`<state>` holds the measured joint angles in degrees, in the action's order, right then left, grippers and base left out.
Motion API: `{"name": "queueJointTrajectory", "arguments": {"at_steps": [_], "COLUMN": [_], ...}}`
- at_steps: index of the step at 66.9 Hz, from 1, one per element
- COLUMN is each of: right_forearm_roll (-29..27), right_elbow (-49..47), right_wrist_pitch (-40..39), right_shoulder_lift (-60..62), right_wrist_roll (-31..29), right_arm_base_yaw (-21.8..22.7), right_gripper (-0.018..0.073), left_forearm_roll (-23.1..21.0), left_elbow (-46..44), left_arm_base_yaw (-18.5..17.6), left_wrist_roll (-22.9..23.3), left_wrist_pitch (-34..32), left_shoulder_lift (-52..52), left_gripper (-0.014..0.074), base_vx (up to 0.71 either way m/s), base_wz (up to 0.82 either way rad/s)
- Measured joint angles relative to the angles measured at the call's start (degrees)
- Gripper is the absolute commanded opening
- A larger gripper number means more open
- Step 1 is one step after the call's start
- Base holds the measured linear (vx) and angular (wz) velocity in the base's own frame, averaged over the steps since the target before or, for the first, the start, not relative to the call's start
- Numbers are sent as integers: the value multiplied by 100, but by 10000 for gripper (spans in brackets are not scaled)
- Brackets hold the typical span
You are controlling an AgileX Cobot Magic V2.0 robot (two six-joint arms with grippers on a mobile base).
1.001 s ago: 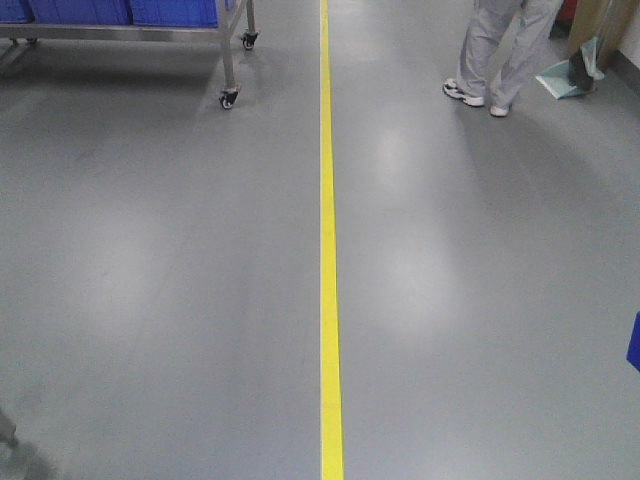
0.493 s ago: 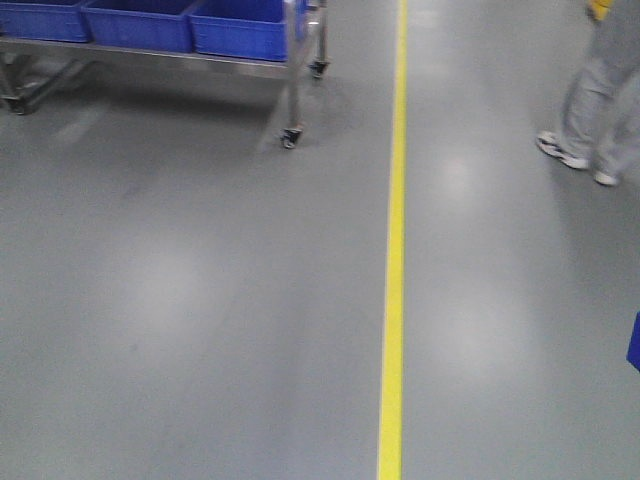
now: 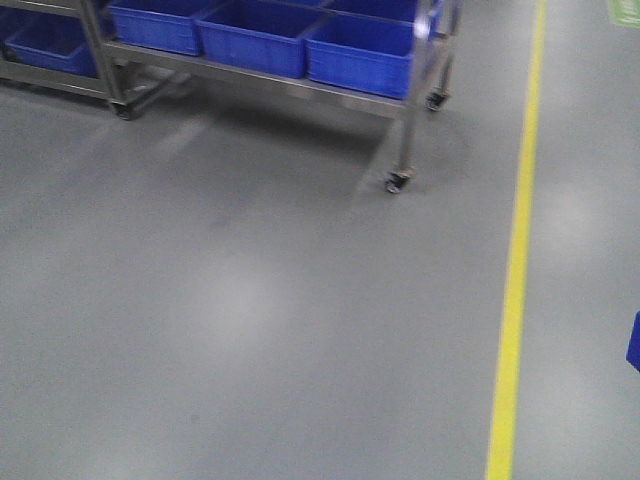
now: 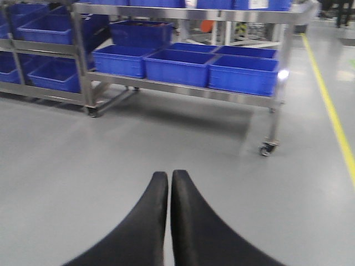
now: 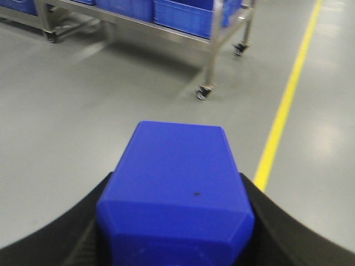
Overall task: Pour parts from conveyor to right shelf
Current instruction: 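Drive down the aisle and turn toward the shelf of blue bins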
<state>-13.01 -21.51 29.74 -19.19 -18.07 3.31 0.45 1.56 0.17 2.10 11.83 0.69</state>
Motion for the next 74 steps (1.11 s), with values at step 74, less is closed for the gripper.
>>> {"name": "queueJointTrajectory", "arguments": {"at_steps": [74], "right_forearm_roll": [0], "right_elbow": [0], "right_wrist_pitch": [52], "right_shoulder_lift": [0], "right_wrist_roll": [0], "right_arm_base_yaw": [0], "right_gripper": [-5], "left_forearm_roll": [0], "left_elbow": [0], "left_arm_base_yaw": [0], "left_wrist_roll": [0], "left_wrist_pitch": [0], "left_shoulder_lift": [0], "left_gripper": [-6], "base_vx": [71], "base_wz": [55]}}
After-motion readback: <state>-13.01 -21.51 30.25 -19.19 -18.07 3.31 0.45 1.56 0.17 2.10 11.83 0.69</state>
